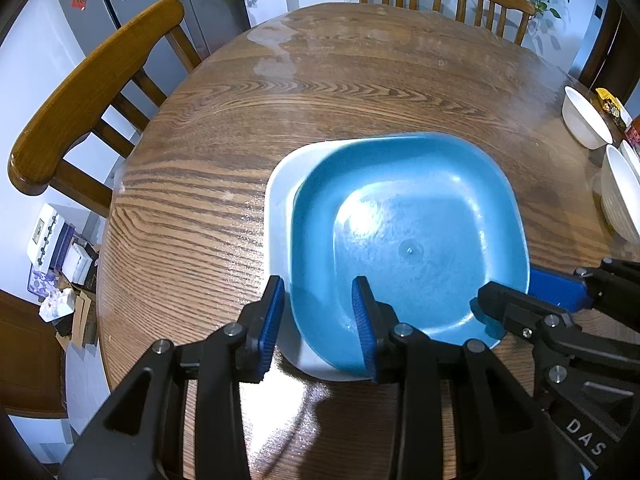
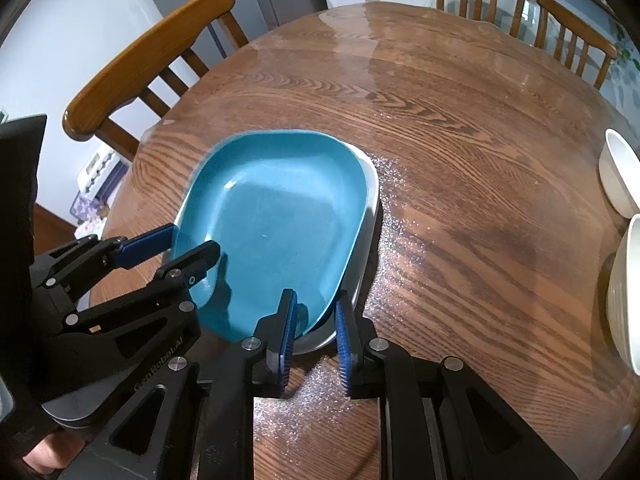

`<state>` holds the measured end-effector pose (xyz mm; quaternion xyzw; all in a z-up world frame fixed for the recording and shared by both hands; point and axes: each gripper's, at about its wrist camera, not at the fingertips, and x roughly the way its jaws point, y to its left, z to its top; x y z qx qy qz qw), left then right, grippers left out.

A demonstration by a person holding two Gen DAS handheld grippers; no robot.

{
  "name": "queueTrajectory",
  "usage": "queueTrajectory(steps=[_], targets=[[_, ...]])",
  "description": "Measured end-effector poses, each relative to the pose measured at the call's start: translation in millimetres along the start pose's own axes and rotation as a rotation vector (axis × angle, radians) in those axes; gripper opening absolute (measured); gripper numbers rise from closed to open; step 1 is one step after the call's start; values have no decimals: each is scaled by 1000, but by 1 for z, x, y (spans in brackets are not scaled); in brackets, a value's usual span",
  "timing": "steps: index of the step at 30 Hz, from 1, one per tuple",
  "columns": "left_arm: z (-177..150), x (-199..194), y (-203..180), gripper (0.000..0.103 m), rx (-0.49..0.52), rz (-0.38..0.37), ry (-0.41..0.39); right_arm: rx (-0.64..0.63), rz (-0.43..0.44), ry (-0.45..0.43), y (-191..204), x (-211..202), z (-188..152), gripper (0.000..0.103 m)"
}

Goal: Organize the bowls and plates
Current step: 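Open the left gripper to release the teal dish and withdraw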

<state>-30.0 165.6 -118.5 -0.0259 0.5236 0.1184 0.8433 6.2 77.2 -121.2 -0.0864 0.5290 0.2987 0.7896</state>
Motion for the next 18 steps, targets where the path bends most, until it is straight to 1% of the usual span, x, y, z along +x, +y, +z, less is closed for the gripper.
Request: queueTrajectory(steps=[9,11,12,13,14,18], targets=[[-1,-2,-2,35,-9,-1,-2,6,-2,-10,-1,-3,-1,24],[-1,-4,-2,39,-11,-3,-8,10,-7,-18,-1,-4,0,24],[-1,-5,-2,48,-11,1,-12,14,-5,-24,-3,-6,0,24],[-1,-7,-2,61,-11,7,-17,17,-4,-29,-3,-7,-1,24],[-1,-10,-2,65,-10,16,-28,21,-3,-34,-4,-8,-1,24],[-1,-16,0,66,-18,22,-42,37,3,-56,-9,-14,0,24]])
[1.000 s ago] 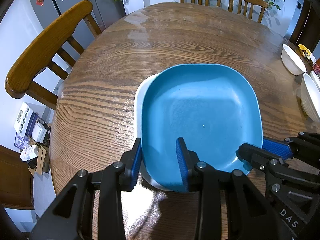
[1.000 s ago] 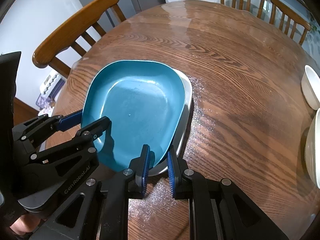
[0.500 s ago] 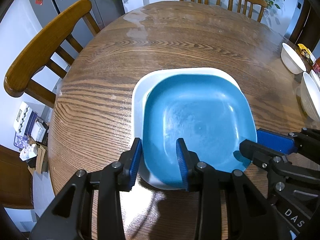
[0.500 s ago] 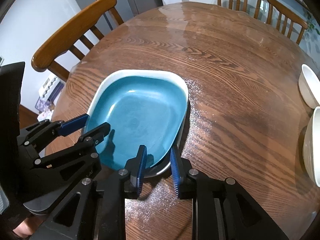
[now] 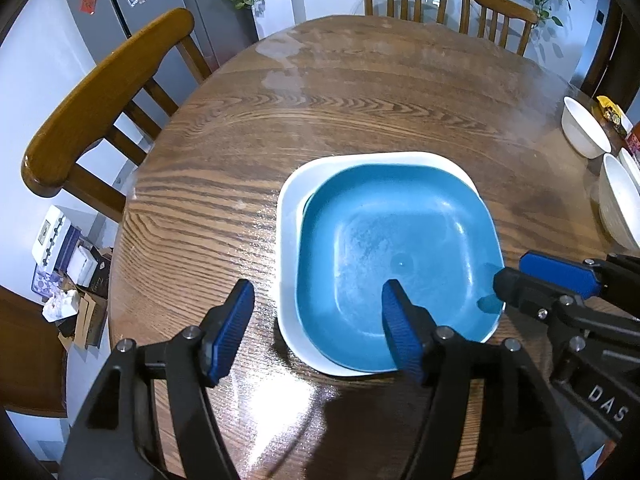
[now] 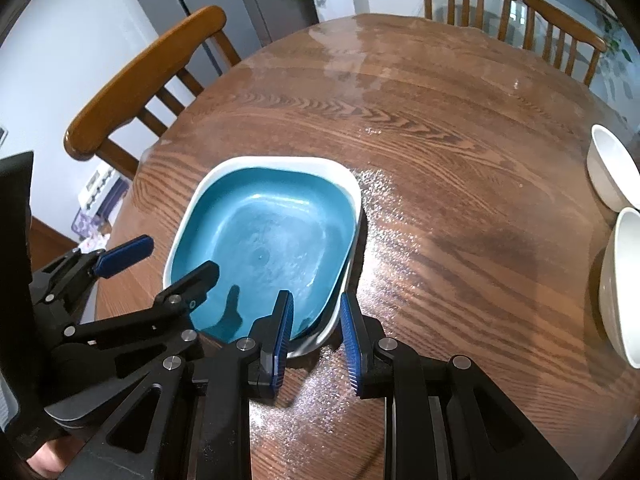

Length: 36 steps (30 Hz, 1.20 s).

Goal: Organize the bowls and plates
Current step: 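Open the left gripper to release the teal dish and withdraw, then move the left gripper to the large white bowl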

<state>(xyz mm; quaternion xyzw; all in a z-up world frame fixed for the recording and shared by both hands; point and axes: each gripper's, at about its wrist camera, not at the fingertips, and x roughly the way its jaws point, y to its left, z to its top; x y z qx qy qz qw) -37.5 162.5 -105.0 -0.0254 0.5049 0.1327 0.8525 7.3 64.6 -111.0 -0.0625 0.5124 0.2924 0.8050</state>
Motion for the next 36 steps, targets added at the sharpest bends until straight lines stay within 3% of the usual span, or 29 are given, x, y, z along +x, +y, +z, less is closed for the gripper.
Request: queueTrajectory(steps=[2,5,9,11,15,19,36], targets=[[0,-3,1,66,-5,3,-6,4,3,-11,-2,-3,0,24],[0,-9,2,77,-11,6,-21,10,10,-24,-4,-7,0,27],[1,-17,2,79,-11,11,-46,26,26,-58,-9,-15,-2,48],[1,-22,1,79,-11,15,-59,30,35,-74,-11,-20,-2,48],[3,-34,-2,91,-9,19,-94,39,50,-125,-18,-35,-4,49],[6,-47,-11,96,0,13,-126,60,53,-171,-31,-51,-8,49],[6,-92,-96,97,140,-53,-229,226,17,-313,-120,-124,-52,49]])
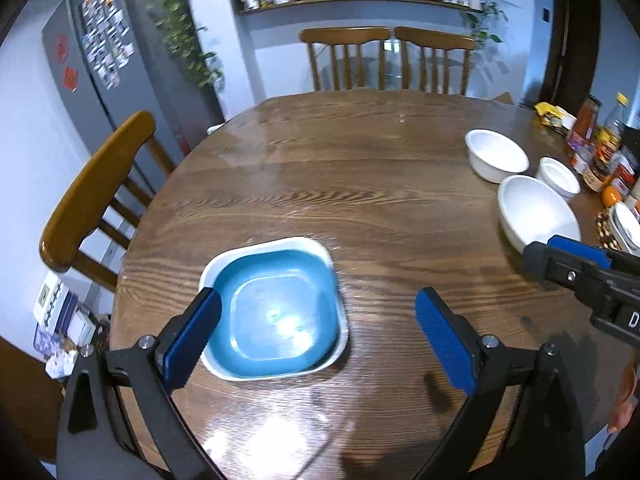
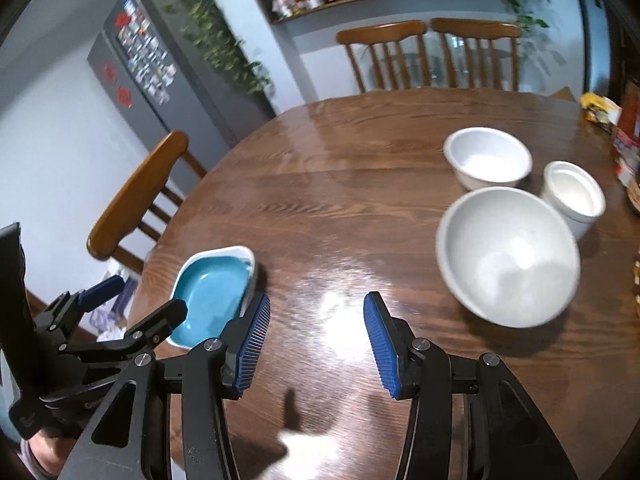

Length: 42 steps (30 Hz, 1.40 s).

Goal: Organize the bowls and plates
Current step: 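Move the left gripper to the large white bowl, then grasp the rim of the large white bowl with the left gripper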

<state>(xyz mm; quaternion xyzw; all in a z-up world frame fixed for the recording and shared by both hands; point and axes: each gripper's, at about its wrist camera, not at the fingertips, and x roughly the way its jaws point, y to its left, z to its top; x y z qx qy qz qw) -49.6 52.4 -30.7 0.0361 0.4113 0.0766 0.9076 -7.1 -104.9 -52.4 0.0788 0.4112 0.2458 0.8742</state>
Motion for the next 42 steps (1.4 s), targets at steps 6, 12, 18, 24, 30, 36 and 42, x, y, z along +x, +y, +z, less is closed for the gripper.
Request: queueTrajectory(steps=[6,12,18,24,30,36,42], targets=[[5,-4,-36,98,62,-40,-11,49,-50,-35,-32,-24,-2,50],[15,3,-70,98,91,-116,7,96,-117,-34,-71,-45,-5,50],[30,24,-98,98,70,-181,64,192,-202,-24,-116,-59,-4,50],[44,53,-129,98,77,-209,111,264,-221,8,-150,-47,-3,50],[53,74,-156,98,118,-216,125,271,-219,40,-163,-25,6,50],[58,90,-169,97,145,-237,143,277,-211,74,-173,-4,12,50],[62,103,-176,92,167,-256,160,294,-187,104,-178,12,13,50]])
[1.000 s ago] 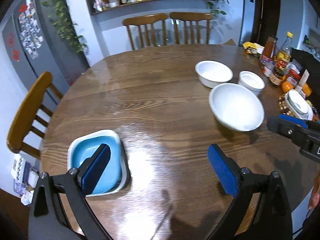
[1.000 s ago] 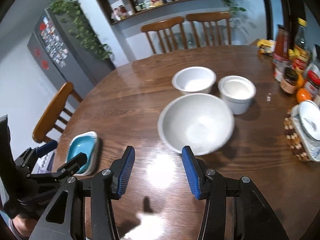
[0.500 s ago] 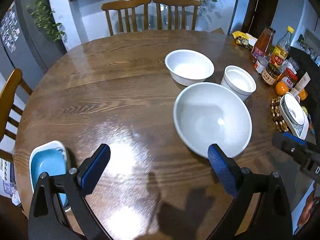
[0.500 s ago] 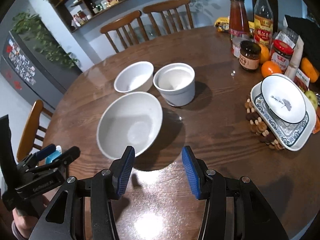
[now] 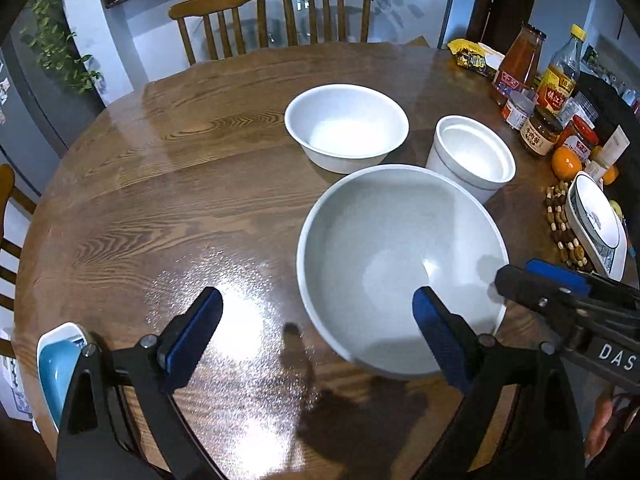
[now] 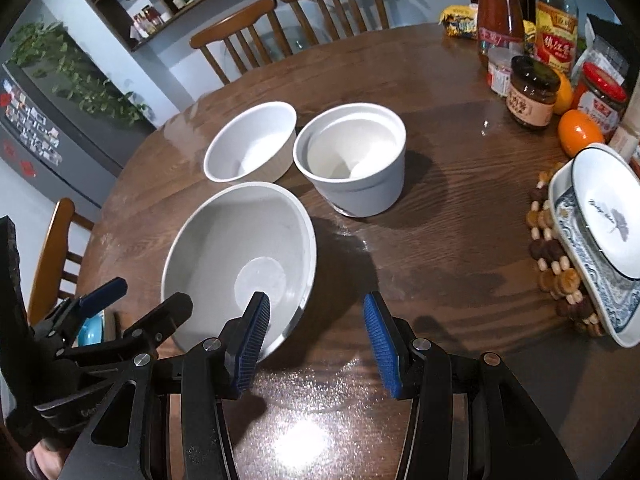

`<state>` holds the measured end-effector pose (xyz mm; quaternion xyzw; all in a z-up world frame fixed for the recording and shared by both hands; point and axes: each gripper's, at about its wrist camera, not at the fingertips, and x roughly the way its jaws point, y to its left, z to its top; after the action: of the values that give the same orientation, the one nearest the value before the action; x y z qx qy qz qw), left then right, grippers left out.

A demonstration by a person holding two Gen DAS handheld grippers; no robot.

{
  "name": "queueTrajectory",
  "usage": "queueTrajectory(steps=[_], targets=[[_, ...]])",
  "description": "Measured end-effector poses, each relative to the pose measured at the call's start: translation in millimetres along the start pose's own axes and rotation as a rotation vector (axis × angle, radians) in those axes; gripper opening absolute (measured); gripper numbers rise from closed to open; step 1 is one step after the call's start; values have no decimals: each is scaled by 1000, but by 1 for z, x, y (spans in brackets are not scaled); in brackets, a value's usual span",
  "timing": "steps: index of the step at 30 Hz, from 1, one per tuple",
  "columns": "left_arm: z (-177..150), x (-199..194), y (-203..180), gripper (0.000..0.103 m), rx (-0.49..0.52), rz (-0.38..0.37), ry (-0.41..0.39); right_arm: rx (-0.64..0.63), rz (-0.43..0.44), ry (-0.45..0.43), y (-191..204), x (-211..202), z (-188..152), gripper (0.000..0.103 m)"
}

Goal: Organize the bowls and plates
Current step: 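Grasp the rim of the large white bowl with the left gripper, then lift the large white bowl and carry it over the teal dish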

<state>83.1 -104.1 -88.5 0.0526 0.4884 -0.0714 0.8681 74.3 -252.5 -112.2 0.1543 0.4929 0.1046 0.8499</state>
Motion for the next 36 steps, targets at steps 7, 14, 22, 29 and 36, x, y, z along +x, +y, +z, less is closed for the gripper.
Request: queueTrajectory(steps=[7,14,22,29,36], targets=[[4,11,-5,72,21,-14,24,5,39,25,0,13,5,50],[5,21,-7,40,22,-48,55,-15,53,49,2,22,7,45],[6,23,-4,32,13,-46,55,-38,38,50,3,26,9,19],[4,19,-4,30,25,-32,42,-46,29,41,7,23,7,17],[2,5,-3,30,35,-7,8,-69,30,9,13,10,7,17]])
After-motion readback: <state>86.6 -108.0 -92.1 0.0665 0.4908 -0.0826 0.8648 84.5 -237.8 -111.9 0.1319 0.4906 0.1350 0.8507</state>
